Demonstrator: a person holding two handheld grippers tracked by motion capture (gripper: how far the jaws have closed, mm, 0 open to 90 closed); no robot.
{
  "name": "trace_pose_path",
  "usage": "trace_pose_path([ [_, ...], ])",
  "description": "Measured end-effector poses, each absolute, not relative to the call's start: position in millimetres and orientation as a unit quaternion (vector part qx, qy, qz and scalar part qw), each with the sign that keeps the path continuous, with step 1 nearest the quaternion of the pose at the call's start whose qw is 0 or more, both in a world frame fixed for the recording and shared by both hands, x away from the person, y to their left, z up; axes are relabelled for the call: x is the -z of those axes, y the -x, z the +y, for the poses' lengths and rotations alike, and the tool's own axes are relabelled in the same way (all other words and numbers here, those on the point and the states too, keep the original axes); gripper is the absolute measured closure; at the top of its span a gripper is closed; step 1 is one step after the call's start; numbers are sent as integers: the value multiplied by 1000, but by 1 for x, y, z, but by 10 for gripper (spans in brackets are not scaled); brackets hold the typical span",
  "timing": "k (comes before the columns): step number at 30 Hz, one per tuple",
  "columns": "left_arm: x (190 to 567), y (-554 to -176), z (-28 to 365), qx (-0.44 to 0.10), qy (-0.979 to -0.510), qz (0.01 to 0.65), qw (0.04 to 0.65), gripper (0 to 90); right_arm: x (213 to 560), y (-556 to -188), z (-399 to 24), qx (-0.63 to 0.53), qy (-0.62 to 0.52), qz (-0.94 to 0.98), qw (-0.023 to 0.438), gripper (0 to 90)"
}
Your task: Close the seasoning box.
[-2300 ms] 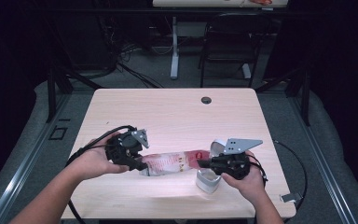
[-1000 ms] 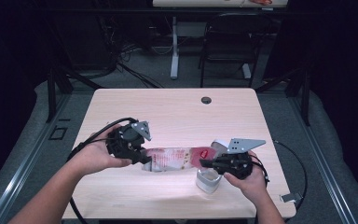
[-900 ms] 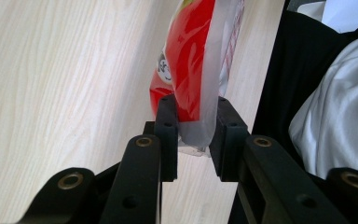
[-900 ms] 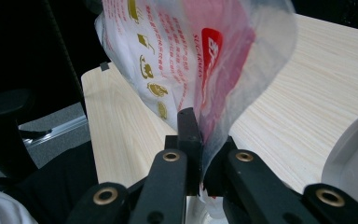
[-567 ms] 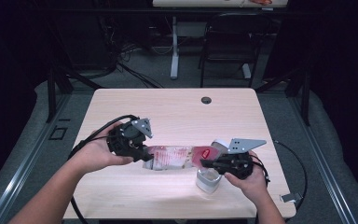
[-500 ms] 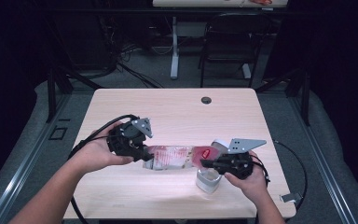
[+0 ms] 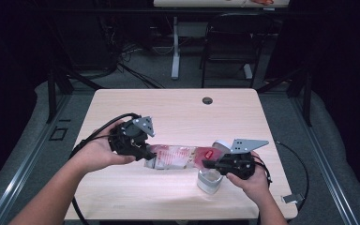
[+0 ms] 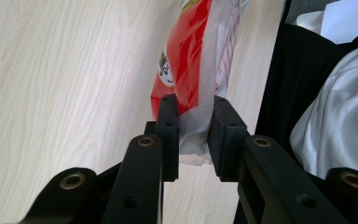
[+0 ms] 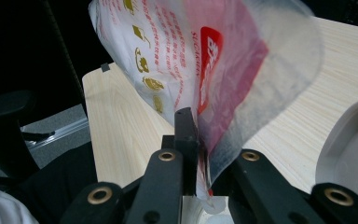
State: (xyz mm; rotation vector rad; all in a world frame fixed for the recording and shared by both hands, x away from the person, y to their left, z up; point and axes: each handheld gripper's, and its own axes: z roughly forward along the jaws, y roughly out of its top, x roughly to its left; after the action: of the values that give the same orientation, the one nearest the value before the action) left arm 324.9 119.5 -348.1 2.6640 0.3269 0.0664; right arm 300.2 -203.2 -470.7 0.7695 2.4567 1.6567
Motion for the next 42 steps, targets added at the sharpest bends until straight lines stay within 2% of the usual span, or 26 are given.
trace_pose_path([
  [42, 337, -326, 105, -33, -969, 101, 225, 771, 472, -300, -209, -544, -263, 796, 39, 878],
])
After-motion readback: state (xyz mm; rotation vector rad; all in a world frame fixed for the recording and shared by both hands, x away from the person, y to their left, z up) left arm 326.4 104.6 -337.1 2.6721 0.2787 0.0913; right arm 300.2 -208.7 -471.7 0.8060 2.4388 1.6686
